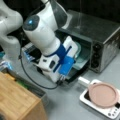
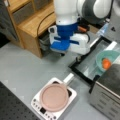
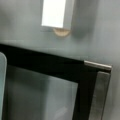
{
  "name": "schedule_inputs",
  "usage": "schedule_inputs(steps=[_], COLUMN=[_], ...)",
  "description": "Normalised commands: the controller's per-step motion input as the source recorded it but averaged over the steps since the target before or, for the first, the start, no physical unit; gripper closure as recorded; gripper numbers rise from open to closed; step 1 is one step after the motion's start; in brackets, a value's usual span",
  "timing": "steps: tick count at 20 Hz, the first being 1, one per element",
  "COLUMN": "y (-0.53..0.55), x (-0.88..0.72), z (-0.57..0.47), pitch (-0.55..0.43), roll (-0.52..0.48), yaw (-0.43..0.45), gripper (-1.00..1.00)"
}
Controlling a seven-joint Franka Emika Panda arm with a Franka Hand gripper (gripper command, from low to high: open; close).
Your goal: Open the microwave oven door. Pull out the microwave oven tray. Pick up the bowl. Place the bowl on the microwave tray.
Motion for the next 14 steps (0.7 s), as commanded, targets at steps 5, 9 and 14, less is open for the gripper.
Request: schedule_inputs(steps=[5,9,14], y=[-0.15,-0.17,-0.22], x=[0.2,0.2,0.2], z=[0.07,0.01,-0.09], pitch=[0.195,0.156,0.092], roll=[0.276,0.253,0.232], yaw=[0.185,0.131,0.122], gripper=[-1.0,-1.0,-1.0])
